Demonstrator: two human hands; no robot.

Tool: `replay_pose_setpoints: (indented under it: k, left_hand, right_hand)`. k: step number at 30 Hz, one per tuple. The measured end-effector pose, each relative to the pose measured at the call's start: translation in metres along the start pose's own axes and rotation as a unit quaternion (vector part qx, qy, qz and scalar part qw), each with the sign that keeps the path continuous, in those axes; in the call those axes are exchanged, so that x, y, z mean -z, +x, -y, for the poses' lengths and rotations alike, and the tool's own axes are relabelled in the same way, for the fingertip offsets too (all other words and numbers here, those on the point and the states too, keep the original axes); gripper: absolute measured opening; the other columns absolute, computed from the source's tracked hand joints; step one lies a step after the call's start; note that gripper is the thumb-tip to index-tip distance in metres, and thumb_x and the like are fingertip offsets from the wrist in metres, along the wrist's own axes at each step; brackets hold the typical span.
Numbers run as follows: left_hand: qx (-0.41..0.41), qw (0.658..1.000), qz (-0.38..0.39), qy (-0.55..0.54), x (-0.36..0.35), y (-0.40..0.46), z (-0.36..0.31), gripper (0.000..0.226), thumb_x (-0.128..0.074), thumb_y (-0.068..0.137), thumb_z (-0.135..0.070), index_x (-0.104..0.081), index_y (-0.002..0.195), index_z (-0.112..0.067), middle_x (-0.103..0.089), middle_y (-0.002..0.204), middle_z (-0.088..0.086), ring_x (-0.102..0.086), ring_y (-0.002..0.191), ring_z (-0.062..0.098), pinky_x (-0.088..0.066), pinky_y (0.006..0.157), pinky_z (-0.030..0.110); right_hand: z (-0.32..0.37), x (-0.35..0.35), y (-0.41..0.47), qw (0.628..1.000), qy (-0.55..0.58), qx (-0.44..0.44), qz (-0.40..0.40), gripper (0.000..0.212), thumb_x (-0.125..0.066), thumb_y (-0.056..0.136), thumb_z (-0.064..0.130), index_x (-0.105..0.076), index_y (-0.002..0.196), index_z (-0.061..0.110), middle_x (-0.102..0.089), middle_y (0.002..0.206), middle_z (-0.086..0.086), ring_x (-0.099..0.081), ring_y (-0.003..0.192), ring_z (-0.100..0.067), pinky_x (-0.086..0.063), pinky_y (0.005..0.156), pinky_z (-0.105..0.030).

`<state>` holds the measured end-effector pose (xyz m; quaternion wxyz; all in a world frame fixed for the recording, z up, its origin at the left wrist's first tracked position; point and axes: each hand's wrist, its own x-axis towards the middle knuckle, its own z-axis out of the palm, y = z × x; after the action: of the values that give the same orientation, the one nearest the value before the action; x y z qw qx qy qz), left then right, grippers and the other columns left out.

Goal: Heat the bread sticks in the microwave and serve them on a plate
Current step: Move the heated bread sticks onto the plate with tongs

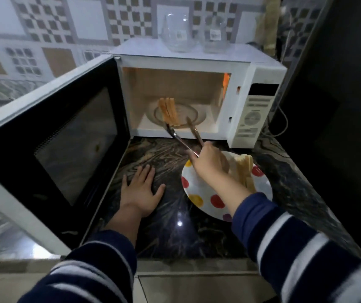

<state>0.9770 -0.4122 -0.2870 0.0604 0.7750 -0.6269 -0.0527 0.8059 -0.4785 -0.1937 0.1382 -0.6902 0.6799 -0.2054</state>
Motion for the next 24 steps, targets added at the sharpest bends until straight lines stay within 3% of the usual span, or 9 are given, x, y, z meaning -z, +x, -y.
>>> replay_pose_setpoints:
  k: [3, 6, 9, 12, 16, 24]
  left_hand:
    - [0.003, 1.000, -0.016, -0.012, -0.002, 0.003, 0.000, 0.072, -0.021, 0.090, -0.065, -0.008, 0.153, -0.032, 0.000, 0.161, -0.011, 0.005, 0.147, 0.008, 0.006, 0.118, 0.047]
    - [0.006, 1.000, -0.018, -0.011, -0.004, 0.006, 0.000, 0.074, -0.020, 0.088, -0.067, -0.008, 0.153, -0.032, 0.000, 0.161, -0.011, 0.006, 0.147, 0.008, 0.008, 0.117, 0.047]
    - [0.006, 1.000, -0.020, -0.014, -0.005, 0.007, 0.000, 0.075, -0.020, 0.087, -0.068, -0.008, 0.152, -0.033, 0.000, 0.161, -0.012, 0.006, 0.147, 0.008, 0.009, 0.116, 0.047]
    - [0.004, 1.000, -0.023, -0.021, -0.006, 0.008, 0.002, 0.076, -0.020, 0.086, -0.069, -0.009, 0.152, -0.033, 0.000, 0.161, -0.013, 0.007, 0.147, 0.008, 0.009, 0.116, 0.047]
    - [0.001, 0.999, -0.025, -0.023, -0.007, 0.008, 0.002, 0.076, -0.020, 0.085, -0.069, -0.009, 0.152, -0.033, -0.001, 0.161, -0.012, 0.007, 0.147, 0.008, 0.009, 0.116, 0.048]
    - [-0.001, 0.999, -0.032, -0.028, -0.008, 0.007, 0.002, 0.077, -0.019, 0.084, -0.069, -0.011, 0.152, -0.034, -0.001, 0.161, -0.013, 0.008, 0.147, 0.007, 0.009, 0.116, 0.048]
  right_hand:
    - [0.022, -0.013, 0.031, 0.999, 0.034, -0.023, -0.004, 0.050, -0.053, 0.091, 0.051, -0.050, 0.120, 0.010, -0.062, 0.118, -0.011, -0.059, 0.107, -0.034, -0.032, 0.055, -0.029]
    - [0.042, -0.025, 0.059, 0.999, 0.046, -0.013, 0.004, 0.048, -0.053, 0.091, 0.049, -0.055, 0.115, 0.008, -0.064, 0.113, -0.011, -0.061, 0.098, -0.031, -0.036, 0.063, -0.032]
    - [0.053, -0.034, 0.077, 0.999, 0.028, -0.017, 0.009, 0.043, -0.052, 0.092, 0.047, -0.063, 0.108, 0.009, -0.066, 0.107, -0.010, -0.058, 0.085, -0.027, -0.035, 0.059, -0.030]
    - [0.053, -0.041, 0.087, 0.999, 0.031, -0.019, -0.009, 0.041, -0.050, 0.094, 0.045, -0.062, 0.111, 0.009, -0.066, 0.108, -0.010, -0.062, 0.098, -0.031, -0.038, 0.067, -0.031]
    - [0.049, -0.044, 0.087, 0.999, 0.028, -0.004, -0.037, 0.039, -0.048, 0.095, 0.042, -0.065, 0.106, 0.009, -0.067, 0.104, -0.011, -0.063, 0.095, -0.031, -0.038, 0.068, -0.031]
    - [0.036, -0.032, 0.079, 0.996, 0.077, -0.035, -0.018, 0.038, -0.048, 0.094, 0.045, -0.058, 0.111, 0.012, -0.065, 0.110, -0.010, -0.061, 0.101, -0.032, -0.042, 0.069, -0.034]
